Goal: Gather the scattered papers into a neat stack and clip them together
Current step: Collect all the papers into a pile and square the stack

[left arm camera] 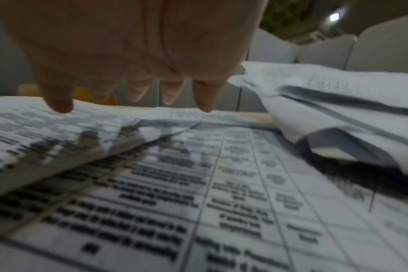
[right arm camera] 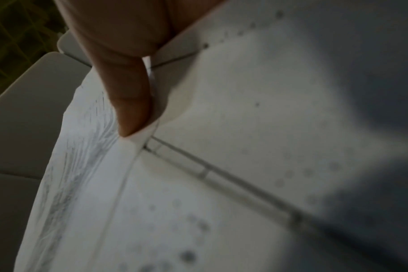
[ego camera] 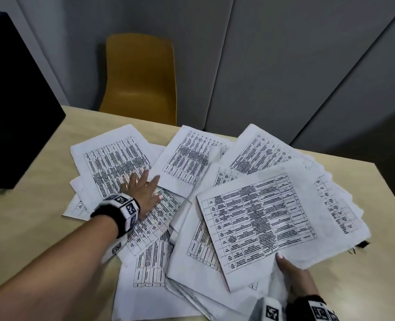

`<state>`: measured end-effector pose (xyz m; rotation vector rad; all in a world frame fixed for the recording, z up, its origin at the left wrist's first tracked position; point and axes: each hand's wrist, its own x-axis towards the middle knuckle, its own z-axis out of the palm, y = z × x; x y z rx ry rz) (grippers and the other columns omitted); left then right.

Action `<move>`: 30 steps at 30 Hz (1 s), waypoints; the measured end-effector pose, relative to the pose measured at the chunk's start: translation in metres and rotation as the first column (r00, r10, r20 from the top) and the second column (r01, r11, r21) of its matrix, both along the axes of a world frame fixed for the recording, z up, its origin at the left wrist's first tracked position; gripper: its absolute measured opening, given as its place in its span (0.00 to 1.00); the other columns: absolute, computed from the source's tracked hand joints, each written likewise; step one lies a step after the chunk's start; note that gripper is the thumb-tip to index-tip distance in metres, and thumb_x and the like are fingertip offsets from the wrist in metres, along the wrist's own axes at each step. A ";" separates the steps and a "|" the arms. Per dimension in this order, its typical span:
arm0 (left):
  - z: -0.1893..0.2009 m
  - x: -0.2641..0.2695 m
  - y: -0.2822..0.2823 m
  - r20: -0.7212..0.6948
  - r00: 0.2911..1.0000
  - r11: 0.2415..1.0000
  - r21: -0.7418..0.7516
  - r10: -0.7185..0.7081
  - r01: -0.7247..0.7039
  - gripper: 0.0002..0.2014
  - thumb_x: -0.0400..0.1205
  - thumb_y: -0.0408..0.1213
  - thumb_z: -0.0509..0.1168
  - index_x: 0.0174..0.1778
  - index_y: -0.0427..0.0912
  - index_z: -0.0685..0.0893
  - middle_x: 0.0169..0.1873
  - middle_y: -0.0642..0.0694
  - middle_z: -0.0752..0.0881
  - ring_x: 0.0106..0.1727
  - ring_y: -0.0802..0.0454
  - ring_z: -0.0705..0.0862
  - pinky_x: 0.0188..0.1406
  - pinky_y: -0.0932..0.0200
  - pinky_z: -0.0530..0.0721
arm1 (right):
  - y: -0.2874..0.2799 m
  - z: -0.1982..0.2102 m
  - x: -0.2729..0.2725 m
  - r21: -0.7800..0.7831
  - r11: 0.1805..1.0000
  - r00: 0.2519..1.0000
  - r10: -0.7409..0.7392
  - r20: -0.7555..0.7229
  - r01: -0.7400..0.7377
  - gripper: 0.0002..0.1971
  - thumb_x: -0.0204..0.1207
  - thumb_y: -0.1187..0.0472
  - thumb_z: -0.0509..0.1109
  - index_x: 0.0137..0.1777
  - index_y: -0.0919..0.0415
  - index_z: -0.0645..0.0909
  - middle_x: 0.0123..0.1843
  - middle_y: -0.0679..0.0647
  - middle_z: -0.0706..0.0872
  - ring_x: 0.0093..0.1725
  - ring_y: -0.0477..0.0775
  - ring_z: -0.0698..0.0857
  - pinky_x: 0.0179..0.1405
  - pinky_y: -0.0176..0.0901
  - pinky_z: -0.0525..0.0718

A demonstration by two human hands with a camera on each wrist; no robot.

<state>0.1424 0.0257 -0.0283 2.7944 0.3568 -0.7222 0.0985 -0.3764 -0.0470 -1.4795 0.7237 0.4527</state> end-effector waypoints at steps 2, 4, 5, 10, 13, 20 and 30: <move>-0.008 -0.003 -0.005 -0.112 0.994 1.000 0.015 -0.014 0.016 0.34 0.83 0.60 0.46 0.81 0.56 0.38 0.82 0.46 0.33 0.82 0.36 0.34 0.77 0.32 0.41 | -0.002 -0.001 -0.001 -0.003 1.000 0.999 -0.018 -0.046 0.018 0.28 0.63 0.51 0.79 0.48 0.80 0.84 0.42 0.73 0.87 0.40 0.67 0.84 0.42 0.53 0.78; -0.013 -0.017 -0.008 -0.133 0.991 0.999 0.028 -0.033 0.037 0.35 0.82 0.61 0.46 0.80 0.57 0.35 0.81 0.47 0.31 0.82 0.37 0.34 0.77 0.33 0.40 | -0.002 0.002 -0.001 -0.013 1.000 0.997 -0.006 -0.072 0.005 0.24 0.69 0.54 0.75 0.50 0.79 0.84 0.39 0.72 0.89 0.39 0.67 0.86 0.42 0.51 0.81; -0.013 -0.027 -0.010 -0.129 0.990 0.998 0.032 -0.054 0.058 0.36 0.82 0.62 0.46 0.80 0.57 0.34 0.80 0.47 0.29 0.82 0.38 0.33 0.78 0.34 0.39 | -0.002 0.003 -0.001 -0.011 1.000 0.997 -0.004 -0.071 0.004 0.23 0.70 0.54 0.75 0.49 0.79 0.83 0.36 0.71 0.89 0.38 0.67 0.86 0.41 0.50 0.81; -0.005 -0.091 -0.019 -0.116 0.984 0.991 0.019 -0.133 0.136 0.36 0.81 0.64 0.44 0.79 0.59 0.33 0.79 0.48 0.28 0.81 0.42 0.30 0.78 0.37 0.37 | -0.003 -0.011 -0.002 -0.001 1.000 0.994 -0.001 -0.112 0.000 0.46 0.29 0.42 0.87 0.46 0.74 0.87 0.46 0.76 0.88 0.49 0.81 0.85 0.56 0.75 0.78; -0.001 -0.118 -0.019 -0.119 0.983 0.990 -0.022 -0.142 0.141 0.37 0.75 0.70 0.36 0.80 0.60 0.42 0.79 0.51 0.32 0.82 0.42 0.34 0.79 0.39 0.38 | 0.001 -0.003 -0.002 0.022 0.999 0.993 0.045 -0.108 -0.043 0.38 0.38 0.47 0.86 0.48 0.72 0.86 0.45 0.73 0.90 0.46 0.78 0.87 0.56 0.75 0.79; -0.007 -0.092 0.035 0.130 0.773 0.784 -0.080 0.621 -0.616 0.41 0.78 0.65 0.51 0.81 0.53 0.39 0.83 0.39 0.40 0.82 0.33 0.38 0.79 0.35 0.43 | 0.007 0.004 -0.003 0.042 0.999 0.999 0.014 -0.045 -0.012 0.17 0.69 0.63 0.73 0.56 0.74 0.82 0.48 0.71 0.90 0.38 0.69 0.90 0.52 0.60 0.84; -0.024 -0.085 -0.016 0.128 0.946 0.955 -0.033 0.297 -0.295 0.38 0.78 0.67 0.44 0.80 0.58 0.35 0.84 0.43 0.47 0.83 0.38 0.46 0.78 0.34 0.44 | 0.009 -0.002 0.001 -0.012 1.000 1.000 0.010 -0.013 -0.011 0.39 0.41 0.52 0.86 0.55 0.68 0.82 0.45 0.69 0.91 0.43 0.74 0.89 0.50 0.69 0.85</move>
